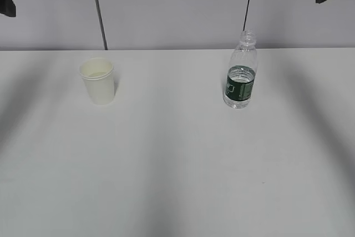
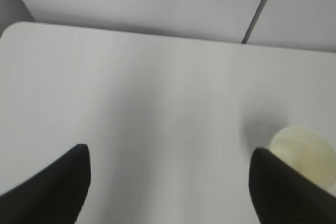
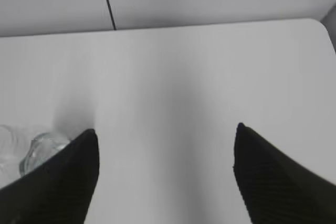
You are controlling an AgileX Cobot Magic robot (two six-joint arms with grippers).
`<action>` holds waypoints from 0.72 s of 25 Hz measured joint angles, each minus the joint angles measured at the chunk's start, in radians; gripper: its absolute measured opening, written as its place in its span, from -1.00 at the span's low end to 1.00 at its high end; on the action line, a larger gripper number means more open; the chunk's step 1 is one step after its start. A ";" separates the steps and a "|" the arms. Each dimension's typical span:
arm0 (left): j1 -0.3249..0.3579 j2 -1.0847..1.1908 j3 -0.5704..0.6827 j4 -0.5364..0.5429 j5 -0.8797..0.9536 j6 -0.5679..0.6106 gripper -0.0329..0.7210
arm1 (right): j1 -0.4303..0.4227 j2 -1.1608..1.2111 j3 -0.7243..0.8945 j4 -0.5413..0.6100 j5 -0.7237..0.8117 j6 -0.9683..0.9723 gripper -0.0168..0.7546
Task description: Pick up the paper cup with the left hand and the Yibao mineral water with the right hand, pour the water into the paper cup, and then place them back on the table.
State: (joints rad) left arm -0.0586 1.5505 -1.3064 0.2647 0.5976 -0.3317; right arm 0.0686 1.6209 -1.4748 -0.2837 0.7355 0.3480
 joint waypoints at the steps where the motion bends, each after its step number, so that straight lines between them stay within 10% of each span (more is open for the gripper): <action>1: 0.000 0.000 -0.015 -0.021 0.053 0.018 0.57 | 0.000 0.000 -0.019 0.000 0.052 0.000 0.56; 18: 0.000 -0.006 -0.128 -0.265 0.613 0.243 0.48 | 0.000 -0.006 -0.213 0.229 0.508 -0.199 0.56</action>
State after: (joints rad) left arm -0.0586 1.5443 -1.4341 0.0000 1.2106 -0.0888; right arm 0.0686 1.6144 -1.6877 -0.0550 1.2439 0.1491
